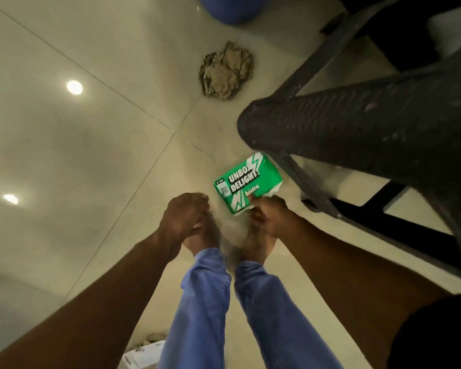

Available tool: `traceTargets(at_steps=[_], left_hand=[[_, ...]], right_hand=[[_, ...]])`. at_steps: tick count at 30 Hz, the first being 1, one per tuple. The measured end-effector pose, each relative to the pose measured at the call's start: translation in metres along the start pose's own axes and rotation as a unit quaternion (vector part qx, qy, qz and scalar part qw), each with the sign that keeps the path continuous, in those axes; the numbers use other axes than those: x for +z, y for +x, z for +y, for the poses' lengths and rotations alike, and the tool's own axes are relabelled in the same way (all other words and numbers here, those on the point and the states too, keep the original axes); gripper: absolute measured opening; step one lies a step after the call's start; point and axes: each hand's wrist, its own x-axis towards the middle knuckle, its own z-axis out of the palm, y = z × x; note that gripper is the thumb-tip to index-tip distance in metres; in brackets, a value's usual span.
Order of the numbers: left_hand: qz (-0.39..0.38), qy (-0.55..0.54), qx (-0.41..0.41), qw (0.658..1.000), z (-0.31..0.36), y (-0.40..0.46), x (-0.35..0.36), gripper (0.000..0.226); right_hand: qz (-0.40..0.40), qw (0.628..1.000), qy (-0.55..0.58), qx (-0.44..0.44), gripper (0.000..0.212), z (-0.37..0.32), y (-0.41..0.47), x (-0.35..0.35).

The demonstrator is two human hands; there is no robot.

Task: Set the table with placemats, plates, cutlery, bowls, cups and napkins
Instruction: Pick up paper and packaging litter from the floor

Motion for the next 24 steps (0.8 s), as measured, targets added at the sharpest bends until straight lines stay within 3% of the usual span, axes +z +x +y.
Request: traceTargets(at_steps=[2,4,6,8,10,12,15,17,20,24], left_hand=[[0.017,0.097,0.053,0.994,0.004,-0.001,-0.006,0.013],[0.037,0.22,0.103,0.969,0.001,0.002,-0.011,0.047],[0.061,0.272,0.148,0.949,0.013,-0.005,-0.022,0.077],[0.072,0.264,0.17,0.947,0.037,-0.009,-0.032,0.102],[0.074,0.214,0.163,0.96,0.056,-0.009,-0.044,0.113],[0.053,0.147,0.16,0.975,0.068,-0.006,-0.056,0.095],[0.022,0.075,0.159,0.984,0.07,-0.004,-0.072,0.035],[0.03,0.041,0.172,0.984,0.07,-0.003,-0.078,0.02],[0.071,0.001,0.199,0.978,0.07,0.0,-0.082,0.012],[0.079,-0.031,0.216,0.973,0.07,0.006,-0.087,0.012]], right_hand=[[-0.039,0.998,-0.054,-0.023,0.042,0.003,-0.025,-0.001],[-0.072,0.979,-0.179,-0.067,0.042,0.012,-0.042,-0.001],[-0.108,0.94,-0.294,-0.131,0.04,0.003,-0.071,0.003],[-0.154,0.931,-0.282,-0.175,0.023,-0.021,-0.092,0.015],[-0.213,0.934,-0.228,-0.176,0.022,-0.046,-0.11,0.029],[-0.255,0.926,-0.211,-0.183,0.027,-0.065,-0.123,0.037],[-0.28,0.9,-0.271,-0.193,0.032,-0.092,-0.135,0.05],[-0.262,0.872,-0.353,-0.213,0.033,-0.111,-0.137,0.063],[-0.131,0.789,-0.509,-0.319,0.039,-0.14,-0.127,0.075],[0.033,0.693,-0.596,-0.405,0.058,-0.192,-0.108,0.077]])
